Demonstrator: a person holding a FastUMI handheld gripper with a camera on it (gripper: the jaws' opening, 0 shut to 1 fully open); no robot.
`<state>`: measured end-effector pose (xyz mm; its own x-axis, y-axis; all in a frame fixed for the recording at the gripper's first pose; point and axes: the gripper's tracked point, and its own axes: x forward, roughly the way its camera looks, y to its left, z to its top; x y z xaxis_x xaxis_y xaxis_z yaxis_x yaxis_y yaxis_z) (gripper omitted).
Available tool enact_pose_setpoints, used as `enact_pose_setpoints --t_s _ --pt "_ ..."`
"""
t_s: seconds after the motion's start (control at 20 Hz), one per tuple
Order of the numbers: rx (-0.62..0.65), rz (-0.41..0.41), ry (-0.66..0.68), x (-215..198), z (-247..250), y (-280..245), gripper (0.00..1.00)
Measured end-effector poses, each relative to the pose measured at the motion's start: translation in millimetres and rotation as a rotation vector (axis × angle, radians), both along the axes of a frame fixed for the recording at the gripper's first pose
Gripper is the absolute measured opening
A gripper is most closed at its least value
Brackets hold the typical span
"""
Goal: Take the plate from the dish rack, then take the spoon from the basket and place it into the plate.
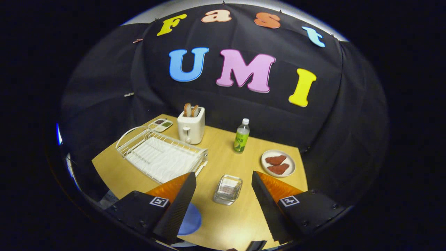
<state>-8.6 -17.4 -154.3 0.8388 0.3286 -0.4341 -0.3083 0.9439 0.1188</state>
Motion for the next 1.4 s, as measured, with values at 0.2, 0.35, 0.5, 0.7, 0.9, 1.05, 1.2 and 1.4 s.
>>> enact_pose_setpoints --t_s 0.2,0.35,0.5,0.7,0.9,1.05,1.2,1.4 --pt "0.026 -0.058 -0.116 18.0 47.2 -50.2 0.99" --pt "0.035 -0.098 -0.176 23.0 64.5 -87.4 0.99" --pt "0.05 -0.122 -0.237 23.5 77.4 -117.3 0.98" --pt "0.094 -0.126 -0.306 14.5 87.1 -145.3 0.98" --pt "0.11 -0.102 -0.318 5.3 77.7 -162.1 0.98" --pt "0.136 -0.087 -0.302 2.2 66.1 -170.2 0.98" --pt "0.192 -0.079 -0.28 -2.4 60.2 -174.9 0.98" --pt "0.225 -0.084 -0.262 -3.2 51.9 -183.4 0.98"
